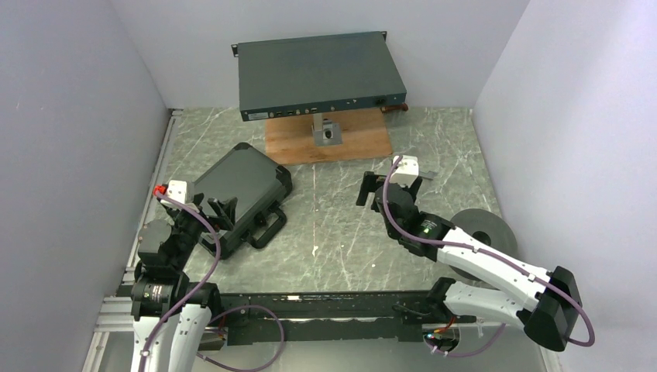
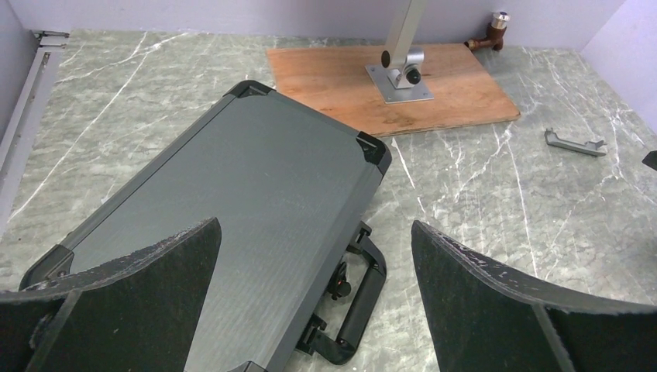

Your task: Pack up texas hold em set

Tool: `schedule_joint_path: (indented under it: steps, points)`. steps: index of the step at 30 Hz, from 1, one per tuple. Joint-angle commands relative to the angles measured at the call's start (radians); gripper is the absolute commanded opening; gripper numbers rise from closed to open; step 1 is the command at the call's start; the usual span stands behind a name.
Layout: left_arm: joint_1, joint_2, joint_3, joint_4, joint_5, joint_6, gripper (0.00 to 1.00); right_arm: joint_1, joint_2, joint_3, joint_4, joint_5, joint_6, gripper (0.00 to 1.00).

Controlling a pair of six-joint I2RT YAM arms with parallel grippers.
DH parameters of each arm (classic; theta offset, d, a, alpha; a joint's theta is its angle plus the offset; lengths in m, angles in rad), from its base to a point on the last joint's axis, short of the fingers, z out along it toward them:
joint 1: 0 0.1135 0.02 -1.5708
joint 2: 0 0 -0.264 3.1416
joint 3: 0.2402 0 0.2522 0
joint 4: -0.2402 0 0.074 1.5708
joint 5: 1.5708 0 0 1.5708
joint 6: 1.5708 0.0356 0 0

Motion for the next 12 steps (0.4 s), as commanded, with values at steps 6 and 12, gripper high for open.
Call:
schedule_joint_path:
  steps: [6,12]
  points:
    - [-0.016,-0.005,0.007,0.01,-0.024,0.016,1.0,0.001,-0.001,0.005,0.04,-0.049,0.003,1.0]
    - [-0.021,-0.012,0.01,0.004,-0.033,0.02,1.0,0.001,-0.036,-0.017,0.099,-0.04,-0.002,1.0]
